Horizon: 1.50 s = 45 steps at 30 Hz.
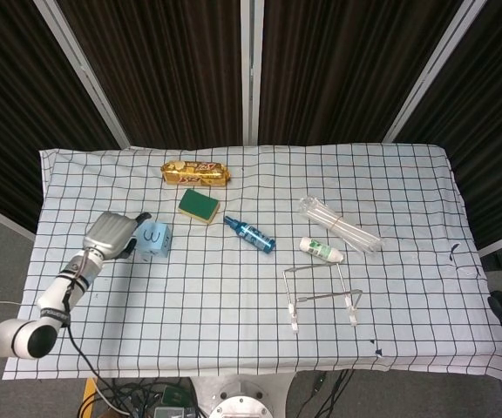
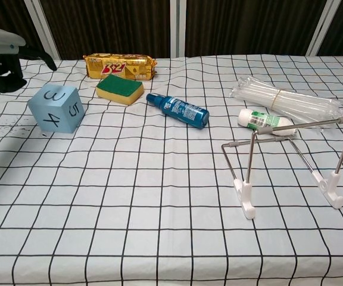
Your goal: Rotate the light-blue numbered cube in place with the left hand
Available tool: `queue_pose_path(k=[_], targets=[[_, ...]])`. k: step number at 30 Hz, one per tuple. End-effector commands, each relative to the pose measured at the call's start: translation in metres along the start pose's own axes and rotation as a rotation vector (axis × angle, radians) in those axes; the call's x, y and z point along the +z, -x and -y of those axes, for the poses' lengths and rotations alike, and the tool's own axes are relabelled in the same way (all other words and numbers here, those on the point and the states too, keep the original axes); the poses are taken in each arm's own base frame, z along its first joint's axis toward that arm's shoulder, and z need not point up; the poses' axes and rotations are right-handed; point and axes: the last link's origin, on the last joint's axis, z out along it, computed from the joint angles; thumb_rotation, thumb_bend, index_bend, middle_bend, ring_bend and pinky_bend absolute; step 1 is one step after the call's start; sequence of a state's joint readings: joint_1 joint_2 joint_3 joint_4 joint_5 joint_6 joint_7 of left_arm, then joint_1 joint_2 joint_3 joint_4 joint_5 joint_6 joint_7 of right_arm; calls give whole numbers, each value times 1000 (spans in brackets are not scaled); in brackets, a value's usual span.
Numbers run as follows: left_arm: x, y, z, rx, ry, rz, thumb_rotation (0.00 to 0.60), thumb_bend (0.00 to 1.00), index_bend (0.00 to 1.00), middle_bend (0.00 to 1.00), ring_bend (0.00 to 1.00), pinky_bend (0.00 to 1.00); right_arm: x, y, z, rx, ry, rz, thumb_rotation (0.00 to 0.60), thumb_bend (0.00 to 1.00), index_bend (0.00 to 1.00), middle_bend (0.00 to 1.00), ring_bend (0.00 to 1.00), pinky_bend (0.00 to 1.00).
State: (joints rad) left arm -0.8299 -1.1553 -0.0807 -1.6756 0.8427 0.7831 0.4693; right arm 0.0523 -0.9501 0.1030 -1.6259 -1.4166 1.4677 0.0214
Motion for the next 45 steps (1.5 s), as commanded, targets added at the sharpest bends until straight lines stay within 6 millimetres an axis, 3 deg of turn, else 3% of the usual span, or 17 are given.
queue_pose_path(k=[1,9,17,27,45], targets=[[10,-6,-19,-29,11,51,600,564,128,846,860,805,0,1,-2,1,5,5,600,176,0,0,0,0],[35,-13,-45,-25,-17,108,600,565,118,855,865,814,3,6,-11,8,28,16,600,176,0,0,0,0],[46,-15,-48,46,-83,234,600,564,117,870,876,822,7,12,-22,21,48,32,600,176,0,0,0,0],[46,-21,-53,77,-117,267,600,563,141,882,887,828,10,14,-25,30,47,36,600,176,0,0,0,0],[36,-21,-66,90,-57,275,600,564,322,894,893,836,11,15,-26,35,47,38,600,176,0,0,0,0]])
